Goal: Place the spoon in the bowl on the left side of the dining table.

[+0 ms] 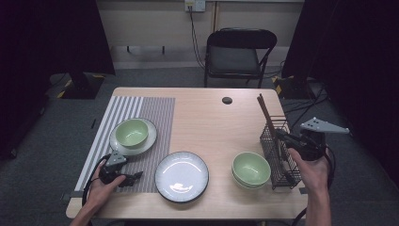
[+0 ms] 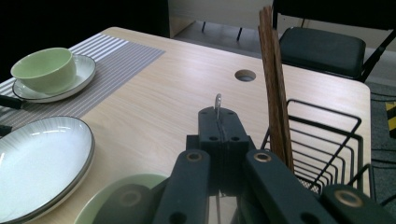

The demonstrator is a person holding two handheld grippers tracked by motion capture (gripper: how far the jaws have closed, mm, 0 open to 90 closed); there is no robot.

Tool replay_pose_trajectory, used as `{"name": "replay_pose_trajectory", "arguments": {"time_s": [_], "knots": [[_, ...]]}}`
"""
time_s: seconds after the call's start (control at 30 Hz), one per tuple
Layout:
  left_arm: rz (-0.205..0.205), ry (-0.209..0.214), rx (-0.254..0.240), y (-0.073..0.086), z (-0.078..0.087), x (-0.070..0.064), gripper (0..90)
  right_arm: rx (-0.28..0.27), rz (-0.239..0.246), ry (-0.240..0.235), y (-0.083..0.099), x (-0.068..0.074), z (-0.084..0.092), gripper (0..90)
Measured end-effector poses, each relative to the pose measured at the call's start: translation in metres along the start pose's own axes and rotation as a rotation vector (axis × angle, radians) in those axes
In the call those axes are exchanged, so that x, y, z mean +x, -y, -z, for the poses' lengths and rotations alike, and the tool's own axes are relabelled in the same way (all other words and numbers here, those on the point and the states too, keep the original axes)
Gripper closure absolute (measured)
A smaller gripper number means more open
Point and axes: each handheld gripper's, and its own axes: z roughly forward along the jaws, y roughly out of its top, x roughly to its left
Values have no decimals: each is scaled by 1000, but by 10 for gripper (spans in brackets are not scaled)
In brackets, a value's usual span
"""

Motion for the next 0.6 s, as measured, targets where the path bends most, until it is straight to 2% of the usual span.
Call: {"name": "replay_pose_trajectory", "arguments": {"time_s": [0.13,0.2,0.23,0.3,0.43,0.5,0.53,0.6], "knots": [[-3,-7,2,0,0,0,154,-15,3,-9,-7,2,0,895],[14,-9,5,-1,0,-1,165,-27,5,-15,-10,3,-1,895],[2,-15,11,-2,1,0,165,-35,2,-19,-12,4,-2,895],[6,-17,12,-2,1,-1,166,-38,5,-18,-15,5,-4,895],[24,-31,24,-3,2,-2,180,-46,8,-20,-21,6,-4,895],[20,-61,35,-4,3,-3,175,-56,12,-18,-23,6,-3,894],[37,-64,27,-3,3,-4,182,-58,10,-16,-24,6,-2,895],[43,-64,18,-4,4,-4,198,-67,8,-13,-28,6,0,895]]}}
